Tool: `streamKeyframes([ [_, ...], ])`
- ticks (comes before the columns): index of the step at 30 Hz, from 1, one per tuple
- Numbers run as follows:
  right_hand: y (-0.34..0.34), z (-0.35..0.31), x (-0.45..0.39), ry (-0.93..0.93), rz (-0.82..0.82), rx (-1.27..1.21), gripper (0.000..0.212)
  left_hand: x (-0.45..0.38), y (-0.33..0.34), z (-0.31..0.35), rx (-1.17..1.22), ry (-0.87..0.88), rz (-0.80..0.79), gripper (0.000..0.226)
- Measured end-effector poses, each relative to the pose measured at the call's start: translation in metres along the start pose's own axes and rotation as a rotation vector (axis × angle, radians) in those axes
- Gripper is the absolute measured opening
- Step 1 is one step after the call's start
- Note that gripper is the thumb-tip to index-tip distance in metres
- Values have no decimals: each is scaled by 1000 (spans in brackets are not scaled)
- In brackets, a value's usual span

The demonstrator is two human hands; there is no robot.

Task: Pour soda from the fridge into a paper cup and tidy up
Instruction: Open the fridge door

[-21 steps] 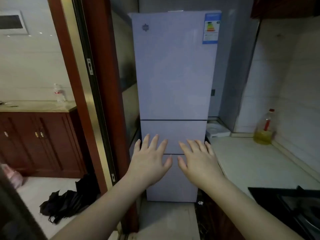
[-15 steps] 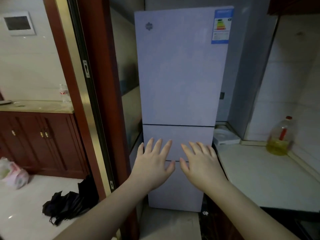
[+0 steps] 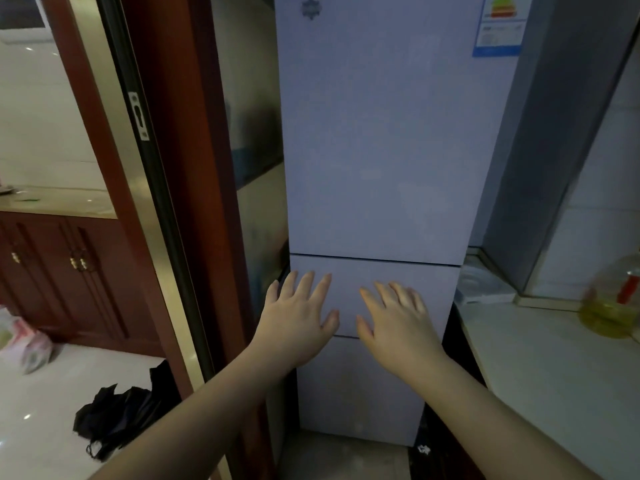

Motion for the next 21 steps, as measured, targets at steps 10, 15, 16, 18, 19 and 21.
streamKeyframes([
  [10, 33, -2, -126, 26, -34, 2, 58, -106, 41, -60, -16, 29, 3, 67],
  [15, 50, 1, -166, 20, -31, 5, 58, -140, 66, -72, -27, 50, -3, 67],
  [16, 54, 4, -174, 19, -38, 1, 58, -147, 70, -75, -24, 46, -6, 67],
  [18, 63, 10, -191, 16, -45, -4, 58, -162, 79, -80, -11, 30, -24, 67],
  [19, 68, 14, -199, 10, -45, -8, 58, -170, 83, -82, 0, 22, -31, 67],
  [21, 76, 21, -218, -9, -40, -16, 58, -186, 92, -84, 23, -1, -50, 67],
])
Point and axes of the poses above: each hand's wrist, its own x-axis away from the middle knuckle, its own y-axis out of the palm, z = x × y, the point moved 9 cm from there along -x, towards the middle knuckle, and after that the axes turned 10 degrees about -y, right-handed, at the moved point
